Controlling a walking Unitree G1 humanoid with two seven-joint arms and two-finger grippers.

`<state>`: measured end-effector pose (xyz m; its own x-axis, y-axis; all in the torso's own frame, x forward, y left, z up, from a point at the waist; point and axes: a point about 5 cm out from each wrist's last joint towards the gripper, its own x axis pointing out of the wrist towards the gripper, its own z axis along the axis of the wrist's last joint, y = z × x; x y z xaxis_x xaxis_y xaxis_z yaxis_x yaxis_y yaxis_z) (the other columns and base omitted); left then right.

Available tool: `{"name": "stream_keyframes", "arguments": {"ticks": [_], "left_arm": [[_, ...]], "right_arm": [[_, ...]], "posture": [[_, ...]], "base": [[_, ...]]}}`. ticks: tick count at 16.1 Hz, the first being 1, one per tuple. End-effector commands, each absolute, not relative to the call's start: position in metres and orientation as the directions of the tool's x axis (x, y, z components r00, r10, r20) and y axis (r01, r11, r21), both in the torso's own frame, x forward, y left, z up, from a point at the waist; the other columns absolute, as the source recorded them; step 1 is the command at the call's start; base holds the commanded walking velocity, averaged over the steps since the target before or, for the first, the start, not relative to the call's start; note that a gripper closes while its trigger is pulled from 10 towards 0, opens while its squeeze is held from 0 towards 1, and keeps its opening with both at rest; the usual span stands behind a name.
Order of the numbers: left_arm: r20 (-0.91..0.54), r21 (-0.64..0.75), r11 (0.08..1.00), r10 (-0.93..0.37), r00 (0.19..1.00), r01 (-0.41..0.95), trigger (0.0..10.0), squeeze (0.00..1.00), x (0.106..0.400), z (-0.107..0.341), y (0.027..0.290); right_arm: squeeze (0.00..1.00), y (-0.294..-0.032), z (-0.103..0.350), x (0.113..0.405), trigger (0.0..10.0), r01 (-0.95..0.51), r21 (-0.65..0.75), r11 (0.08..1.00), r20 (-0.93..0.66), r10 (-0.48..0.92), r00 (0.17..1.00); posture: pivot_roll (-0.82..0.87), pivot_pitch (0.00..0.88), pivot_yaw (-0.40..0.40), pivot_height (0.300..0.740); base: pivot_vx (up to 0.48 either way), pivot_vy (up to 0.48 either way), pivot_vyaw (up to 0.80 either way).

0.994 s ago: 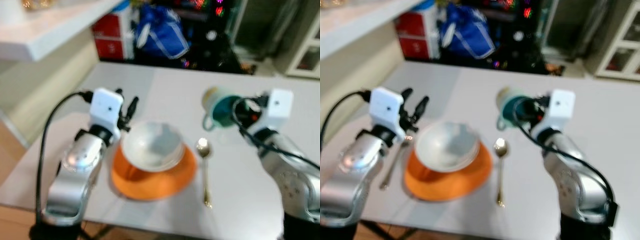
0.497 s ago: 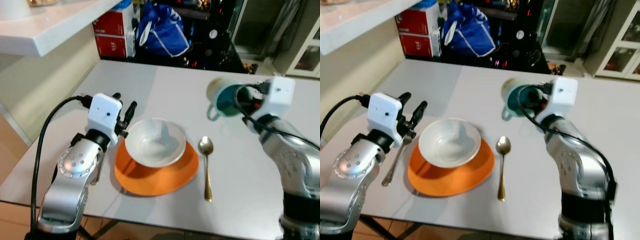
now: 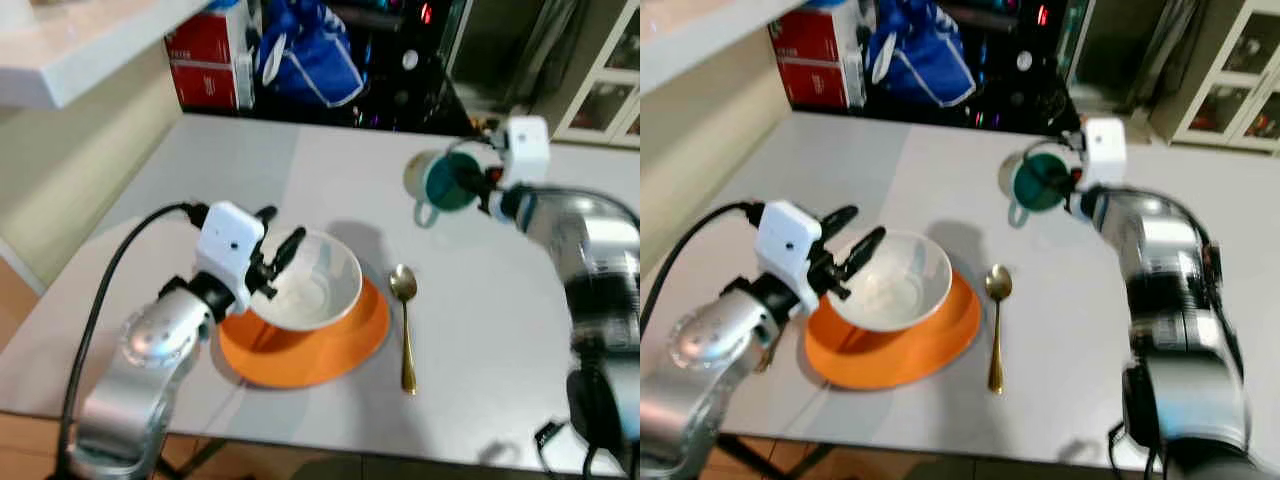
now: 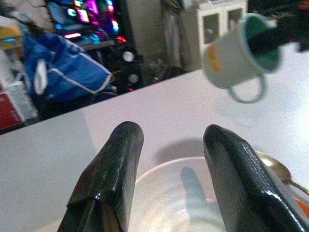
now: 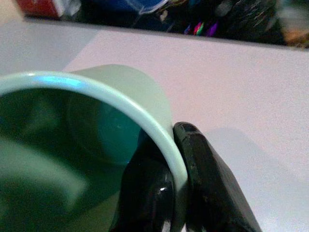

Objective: Setting the table

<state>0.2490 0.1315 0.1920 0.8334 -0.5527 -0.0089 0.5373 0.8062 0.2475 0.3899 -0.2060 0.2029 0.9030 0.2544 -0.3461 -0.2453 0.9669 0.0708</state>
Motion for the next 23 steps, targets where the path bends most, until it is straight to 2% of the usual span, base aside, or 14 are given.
{"name": "stream_keyframes", "arguments": {"ticks": [1,3,4,7,15,23], "left_arm": [[-0.015,0.246,0.775,-0.598,0.801,0.583,10.0,0.0,0.246,0.195,0.128],[-0.026,0.242,0.754,-0.624,0.781,0.61,10.0,0.0,0.243,0.196,0.128],[-0.04,0.241,0.742,-0.636,0.77,0.625,10.0,0.0,0.241,0.196,0.127],[-0.069,0.233,0.727,-0.65,0.757,0.646,10.0,0.0,0.234,0.193,0.127],[-0.099,0.212,0.718,-0.659,0.745,0.663,10.0,0.0,0.226,0.188,0.123],[-0.112,0.2,0.727,-0.649,0.753,0.657,10.0,0.0,0.22,0.186,0.123]], "right_arm": [[0.0,-0.207,0.2,0.392,10.0,-0.291,0.083,0.953,-0.375,0.3,0.877],[0.0,-0.204,0.195,0.394,10.0,-0.37,0.044,0.928,-0.452,0.349,0.821],[0.0,-0.203,0.19,0.393,10.0,-0.446,0.019,0.895,-0.527,0.388,0.756],[0.0,-0.206,0.188,0.392,10.0,-0.554,-0.055,0.831,-0.64,0.396,0.659],[0.0,-0.196,0.188,0.394,10.0,-0.634,-0.125,0.763,-0.71,0.377,0.594],[0.0,-0.18,0.183,0.399,10.0,-0.597,-0.181,0.781,-0.665,0.351,0.66]], "posture": [[-0.03,0.017,-0.036,0.74],[-0.03,0.011,-0.04,0.74],[-0.02,0.008,-0.044,0.74],[-0.02,0.0,-0.056,0.74],[-0.02,0.008,-0.084,0.74],[-0.01,0.021,-0.099,0.74]], "base": [[0.0,0.0,0.0],[0.0,0.0,0.0],[0.0,0.0,0.0],[0.0,0.0,0.0],[0.0,0.0,0.0],[0.0,0.0,0.0]]}}
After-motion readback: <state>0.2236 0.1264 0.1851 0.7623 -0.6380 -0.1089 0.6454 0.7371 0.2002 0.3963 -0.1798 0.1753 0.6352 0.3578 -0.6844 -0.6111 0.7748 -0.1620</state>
